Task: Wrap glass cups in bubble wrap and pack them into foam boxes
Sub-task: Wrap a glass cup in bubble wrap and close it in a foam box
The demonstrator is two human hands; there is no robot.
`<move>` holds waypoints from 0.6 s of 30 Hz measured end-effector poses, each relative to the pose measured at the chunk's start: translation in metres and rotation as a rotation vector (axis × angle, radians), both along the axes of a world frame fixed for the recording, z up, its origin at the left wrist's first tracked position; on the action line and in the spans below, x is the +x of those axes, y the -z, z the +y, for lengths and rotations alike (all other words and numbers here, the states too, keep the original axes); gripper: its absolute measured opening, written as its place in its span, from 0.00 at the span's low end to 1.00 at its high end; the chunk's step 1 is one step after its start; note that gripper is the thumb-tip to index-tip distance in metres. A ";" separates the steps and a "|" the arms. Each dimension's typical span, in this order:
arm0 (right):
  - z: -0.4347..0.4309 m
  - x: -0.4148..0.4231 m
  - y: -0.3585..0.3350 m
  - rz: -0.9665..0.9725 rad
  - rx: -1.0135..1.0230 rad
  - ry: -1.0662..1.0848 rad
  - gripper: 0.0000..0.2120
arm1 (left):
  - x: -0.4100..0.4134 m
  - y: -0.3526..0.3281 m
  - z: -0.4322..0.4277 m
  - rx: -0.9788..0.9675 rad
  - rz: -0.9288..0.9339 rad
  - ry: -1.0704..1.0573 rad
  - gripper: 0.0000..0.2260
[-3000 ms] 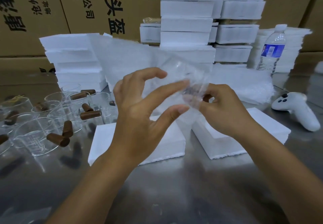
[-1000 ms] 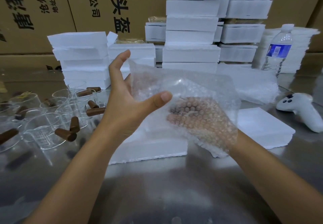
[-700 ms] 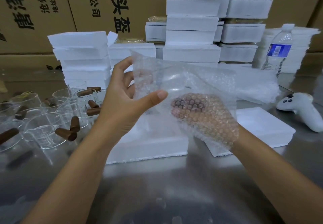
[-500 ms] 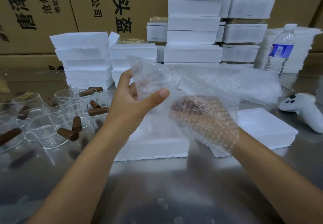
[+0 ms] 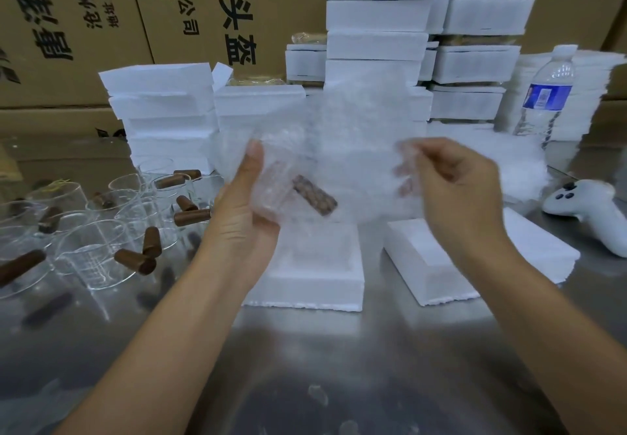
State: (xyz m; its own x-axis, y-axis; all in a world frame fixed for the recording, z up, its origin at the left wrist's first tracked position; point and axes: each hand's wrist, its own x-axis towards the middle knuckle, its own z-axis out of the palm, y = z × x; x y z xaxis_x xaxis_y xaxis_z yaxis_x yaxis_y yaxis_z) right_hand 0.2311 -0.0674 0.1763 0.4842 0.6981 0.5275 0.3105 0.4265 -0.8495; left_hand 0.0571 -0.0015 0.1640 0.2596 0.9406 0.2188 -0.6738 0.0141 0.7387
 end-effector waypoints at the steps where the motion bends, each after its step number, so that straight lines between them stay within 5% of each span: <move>1: -0.001 0.005 -0.001 -0.014 0.066 0.154 0.10 | -0.001 0.000 0.000 -0.026 -0.050 0.002 0.21; 5: 0.002 0.011 0.004 0.009 0.035 0.239 0.12 | -0.005 -0.002 -0.002 -0.158 -0.251 0.041 0.28; 11: 0.005 -0.010 0.015 -0.197 -0.234 -0.317 0.25 | 0.001 -0.002 -0.006 -0.146 -0.290 0.116 0.37; 18: 0.004 -0.022 0.018 -0.053 -0.028 -0.219 0.06 | 0.007 0.005 -0.003 -0.034 -0.124 0.138 0.38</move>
State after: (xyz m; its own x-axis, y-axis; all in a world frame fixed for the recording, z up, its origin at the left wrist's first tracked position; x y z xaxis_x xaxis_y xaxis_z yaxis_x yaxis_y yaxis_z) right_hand 0.2095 -0.0630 0.1579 0.2919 0.7984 0.5267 0.2574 0.4647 -0.8472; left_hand 0.0639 -0.0046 0.1591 0.3603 0.9052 0.2256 -0.7493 0.1367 0.6479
